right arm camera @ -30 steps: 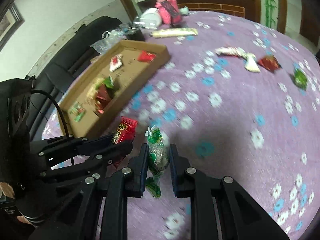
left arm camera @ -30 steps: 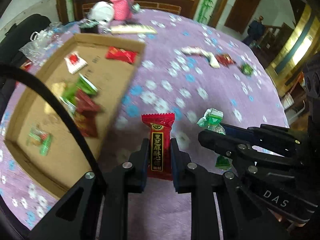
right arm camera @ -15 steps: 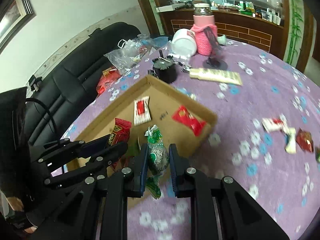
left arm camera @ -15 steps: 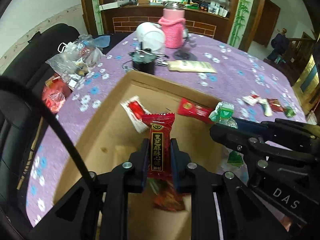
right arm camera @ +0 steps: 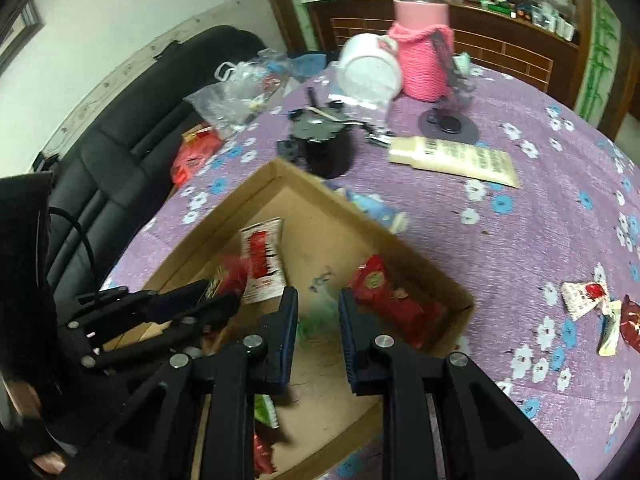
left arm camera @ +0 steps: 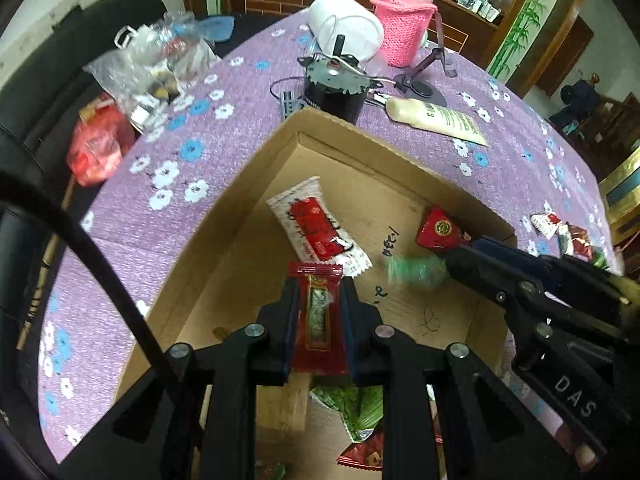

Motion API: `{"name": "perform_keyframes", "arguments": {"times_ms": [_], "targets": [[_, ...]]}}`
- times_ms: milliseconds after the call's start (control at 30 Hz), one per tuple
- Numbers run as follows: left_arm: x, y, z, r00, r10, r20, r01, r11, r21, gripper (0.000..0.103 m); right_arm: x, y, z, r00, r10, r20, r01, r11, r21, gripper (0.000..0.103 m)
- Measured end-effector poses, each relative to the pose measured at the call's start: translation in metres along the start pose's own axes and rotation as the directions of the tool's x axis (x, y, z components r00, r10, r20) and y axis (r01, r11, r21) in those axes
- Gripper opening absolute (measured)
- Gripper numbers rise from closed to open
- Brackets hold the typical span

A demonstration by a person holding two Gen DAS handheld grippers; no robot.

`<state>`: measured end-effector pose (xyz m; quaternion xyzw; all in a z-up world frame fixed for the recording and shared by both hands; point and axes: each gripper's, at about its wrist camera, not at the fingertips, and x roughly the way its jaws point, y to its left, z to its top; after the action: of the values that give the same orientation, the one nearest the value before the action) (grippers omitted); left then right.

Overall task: Organize snacks
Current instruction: 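Carry both snacks over the tray and open both grippers to drop them, then move both grippers back over the tablecloth toward the remaining snacks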

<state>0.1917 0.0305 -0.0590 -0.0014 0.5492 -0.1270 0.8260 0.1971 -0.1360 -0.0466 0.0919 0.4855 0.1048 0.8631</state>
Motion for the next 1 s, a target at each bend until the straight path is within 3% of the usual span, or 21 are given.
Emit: {"name": "perform_keyframes", "arguments": {"times_ms": [133, 233, 333, 567, 667, 800, 900, 1000], "targets": [[0.003, -0.001, 0.001, 0.998, -0.04, -0.041, 0.04, 0.999, -0.016, 0.028, -0.003, -0.01, -0.004, 1.0, 0.004, 0.002, -0.005, 0.999, 0.036, 0.025], [0.0, -0.003, -0.002, 0.999, 0.006, -0.034, -0.007, 1.0, -0.014, 0.036, -0.009, -0.012, -0.011, 1.0, 0.017, 0.003, -0.017, 0.999, 0.045, 0.029], [-0.007, -0.009, -0.009, 0.999, 0.053, -0.011, -0.052, 0.999, 0.011, 0.037, -0.014, -0.007, -0.019, 0.999, 0.035, -0.009, -0.035, 0.999, 0.031, 0.038], [-0.027, -0.031, -0.032, 0.995, 0.096, 0.032, -0.096, 0.995, 0.021, 0.037, -0.033, -0.006, -0.045, 0.998, 0.06, -0.007, -0.06, 0.998, 0.016, 0.042], [-0.037, -0.056, -0.047, 0.991, 0.122, 0.053, -0.125, 0.99, 0.06, 0.037, -0.047, -0.019, -0.062, 0.997, 0.073, 0.001, -0.073, 0.997, 0.04, 0.047], [-0.04, -0.103, -0.065, 0.994, 0.096, 0.057, -0.103, 0.986, 0.133, 0.037, -0.069, -0.05, -0.093, 0.997, 0.074, 0.009, -0.074, 0.995, 0.067, 0.053], [-0.032, -0.141, -0.071, 0.997, 0.07, 0.037, -0.075, 0.98, 0.185, 0.037, -0.084, -0.085, -0.118, 0.999, 0.046, 0.004, -0.046, 0.993, 0.105, 0.061], [-0.014, -0.18, -0.074, 0.998, 0.069, 0.008, -0.069, 0.97, 0.235, 0.037, -0.097, -0.131, -0.144, 1.0, -0.02, -0.008, 0.021, 0.988, 0.155, 0.061]]}}
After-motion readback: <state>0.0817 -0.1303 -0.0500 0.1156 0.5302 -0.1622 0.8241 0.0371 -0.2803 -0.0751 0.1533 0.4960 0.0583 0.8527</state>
